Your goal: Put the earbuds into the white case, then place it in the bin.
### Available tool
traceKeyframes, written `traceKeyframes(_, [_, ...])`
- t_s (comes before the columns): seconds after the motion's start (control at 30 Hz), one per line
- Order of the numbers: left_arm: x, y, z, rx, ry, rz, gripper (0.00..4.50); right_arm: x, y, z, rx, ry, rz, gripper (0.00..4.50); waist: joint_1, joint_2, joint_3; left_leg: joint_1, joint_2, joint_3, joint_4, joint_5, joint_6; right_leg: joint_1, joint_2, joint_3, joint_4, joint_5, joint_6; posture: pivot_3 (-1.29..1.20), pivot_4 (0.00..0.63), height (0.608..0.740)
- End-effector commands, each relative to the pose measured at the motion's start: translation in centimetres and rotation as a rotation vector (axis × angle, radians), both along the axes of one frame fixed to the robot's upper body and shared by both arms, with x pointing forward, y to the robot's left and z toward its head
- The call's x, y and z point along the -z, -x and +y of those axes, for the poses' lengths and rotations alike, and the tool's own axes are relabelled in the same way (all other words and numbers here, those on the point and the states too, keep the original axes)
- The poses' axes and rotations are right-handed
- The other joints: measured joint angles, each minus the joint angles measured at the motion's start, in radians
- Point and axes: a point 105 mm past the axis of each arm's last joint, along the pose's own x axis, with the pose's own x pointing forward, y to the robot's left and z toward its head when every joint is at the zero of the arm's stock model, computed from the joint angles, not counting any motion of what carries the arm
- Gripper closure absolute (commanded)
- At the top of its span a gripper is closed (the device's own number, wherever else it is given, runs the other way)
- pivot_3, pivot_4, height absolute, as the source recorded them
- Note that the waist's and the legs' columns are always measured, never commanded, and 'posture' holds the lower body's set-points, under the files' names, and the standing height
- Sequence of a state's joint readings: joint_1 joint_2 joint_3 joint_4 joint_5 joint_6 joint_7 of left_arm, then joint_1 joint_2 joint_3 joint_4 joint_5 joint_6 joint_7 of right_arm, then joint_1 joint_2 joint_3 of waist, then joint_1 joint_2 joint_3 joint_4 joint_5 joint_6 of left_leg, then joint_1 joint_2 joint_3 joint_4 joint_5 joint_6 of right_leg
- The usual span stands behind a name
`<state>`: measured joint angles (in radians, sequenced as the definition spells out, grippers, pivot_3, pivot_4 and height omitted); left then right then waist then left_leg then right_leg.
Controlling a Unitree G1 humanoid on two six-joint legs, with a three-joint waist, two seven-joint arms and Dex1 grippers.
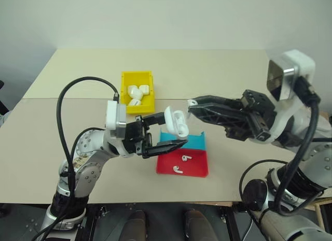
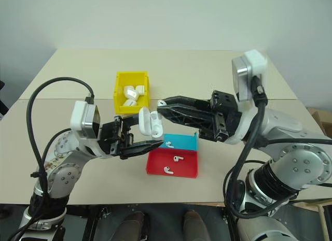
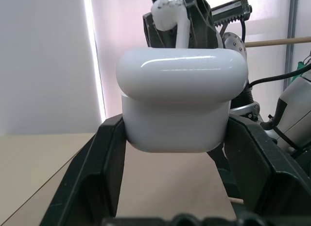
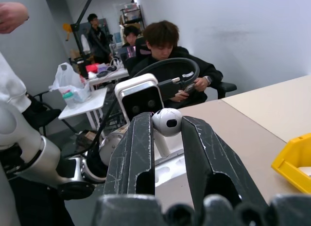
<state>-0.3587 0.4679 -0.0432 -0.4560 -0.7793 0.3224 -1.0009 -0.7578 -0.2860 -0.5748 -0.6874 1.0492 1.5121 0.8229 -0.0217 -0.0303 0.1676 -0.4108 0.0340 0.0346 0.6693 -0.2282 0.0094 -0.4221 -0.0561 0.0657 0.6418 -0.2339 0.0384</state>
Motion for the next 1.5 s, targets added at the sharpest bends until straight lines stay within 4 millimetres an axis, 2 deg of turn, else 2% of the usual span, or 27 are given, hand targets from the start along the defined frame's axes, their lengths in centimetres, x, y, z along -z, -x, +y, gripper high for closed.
traceKeyframes(0.03, [-0.6, 0.4, 0.0, 0.004, 0.009, -0.053, 1.75, -0.2, 1.0, 0.1, -0.050, -0.003, -0.034, 3.73, 0.000, 0.000, 0.000, 0.000, 0.000, 0.000, 0.000, 0.000, 0.000, 0.000, 0.000, 0.000, 0.000, 0.000, 0.000, 0.00, 0.150, 0.740])
traceKeyframes(1.1, [-0.6, 0.1, -0.4, -0.014, 0.033, -0.105, 1.75, 1.4, 0.8, 0.7, -0.028, 0.031, -0.003, 3.73, 0.003, 0.000, 0.000, -0.001, 0.000, 0.000, 0.000, 0.000, 0.000, 0.000, 0.000, 0.000, -0.001, -0.001, 0.001, 0.00, 0.150, 0.740])
traceKeyframes(1.2, [-0.6, 0.0, -0.4, -0.014, 0.034, -0.105, 1.75, 1.4, 0.9, 0.7, -0.025, 0.035, -0.025, 2.88, 0.004, 0.000, 0.000, -0.001, 0.000, 0.000, 0.000, 0.000, 0.000, 0.000, 0.000, 0.000, -0.002, -0.001, 0.001, 0.00, 0.150, 0.740])
traceKeyframes(1.37, [-0.6, 0.0, -0.6, -0.020, 0.036, -0.101, 1.75, 1.6, 0.6, 0.6, 0.015, 0.058, -0.044, 1.17, 0.004, 0.000, 0.000, -0.001, 0.000, 0.000, 0.000, 0.000, 0.000, 0.000, 0.000, 0.000, -0.002, 0.000, 0.001, 0.00, 0.150, 0.740])
traceKeyframes(1.5, [-0.2, -0.3, -0.4, -0.038, 0.018, -0.097, 1.75, 1.5, 0.2, 0.0, 0.044, 0.052, -0.058, 1.17, 0.004, 0.000, 0.000, -0.001, 0.000, 0.000, 0.000, 0.000, 0.000, 0.000, 0.000, 0.000, -0.002, 0.000, 0.001, 0.00, 0.150, 0.740])
